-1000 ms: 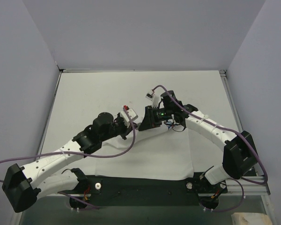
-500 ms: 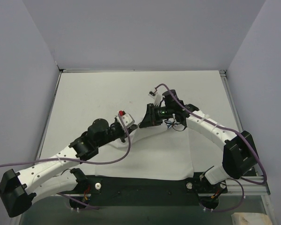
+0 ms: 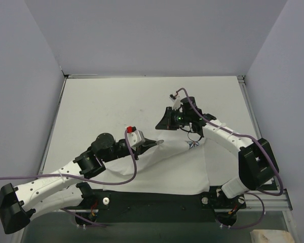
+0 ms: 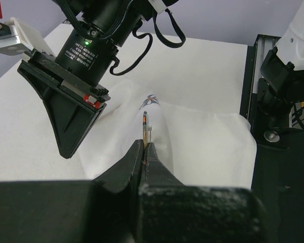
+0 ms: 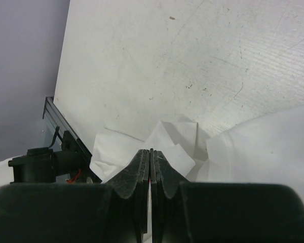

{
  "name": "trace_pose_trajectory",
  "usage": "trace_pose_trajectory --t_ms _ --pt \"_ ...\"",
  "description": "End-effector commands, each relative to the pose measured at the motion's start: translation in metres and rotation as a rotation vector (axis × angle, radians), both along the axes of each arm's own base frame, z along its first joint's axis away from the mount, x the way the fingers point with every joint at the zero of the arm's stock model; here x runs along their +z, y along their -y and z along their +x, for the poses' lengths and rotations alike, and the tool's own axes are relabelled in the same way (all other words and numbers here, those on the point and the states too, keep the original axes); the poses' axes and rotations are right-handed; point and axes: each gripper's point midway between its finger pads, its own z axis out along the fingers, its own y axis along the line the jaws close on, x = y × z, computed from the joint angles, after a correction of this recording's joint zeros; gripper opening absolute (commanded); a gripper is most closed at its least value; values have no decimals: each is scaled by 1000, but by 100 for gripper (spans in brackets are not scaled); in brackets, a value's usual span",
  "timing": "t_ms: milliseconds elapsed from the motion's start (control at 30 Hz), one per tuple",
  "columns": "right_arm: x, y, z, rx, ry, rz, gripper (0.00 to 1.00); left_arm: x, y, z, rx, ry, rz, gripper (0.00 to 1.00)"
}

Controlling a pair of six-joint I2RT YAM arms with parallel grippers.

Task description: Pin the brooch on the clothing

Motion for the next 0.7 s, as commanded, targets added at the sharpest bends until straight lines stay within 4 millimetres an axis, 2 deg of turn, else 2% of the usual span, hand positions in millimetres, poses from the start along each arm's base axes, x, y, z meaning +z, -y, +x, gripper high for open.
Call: trace_pose_trajectory --t_ms 0,167,267,400,500,533,567,600,633,667 --pt "25 2 6 -9 86 59 0 22 -1 5 29 44 -77 0" --pt "31 8 10 -28 111 75 0 17 -3 13 70 33 -61 0" --pt "33 15 15 -56 126 70 8 16 -5 21 113 24 -46 0" --pt "37 28 20 -91 153 62 17 17 -17 47 264 3 -26 0" --pt "36 42 21 -130 177 38 33 24 -25 66 364 -14 -24 0" --pt "35 45 20 -136 185 27 39 19 -31 79 422 -25 0 0" --pt "33 49 20 -149 189 8 49 27 -33 86 449 -30 -10 0" --pt "34 53 18 -158 200 -3 53 27 -35 92 466 -37 -4 0" --pt "33 56 18 -164 206 -21 58 17 -35 101 485 -61 29 0" --pt "29 61 16 -165 211 -46 65 18 -42 112 521 -90 18 0"
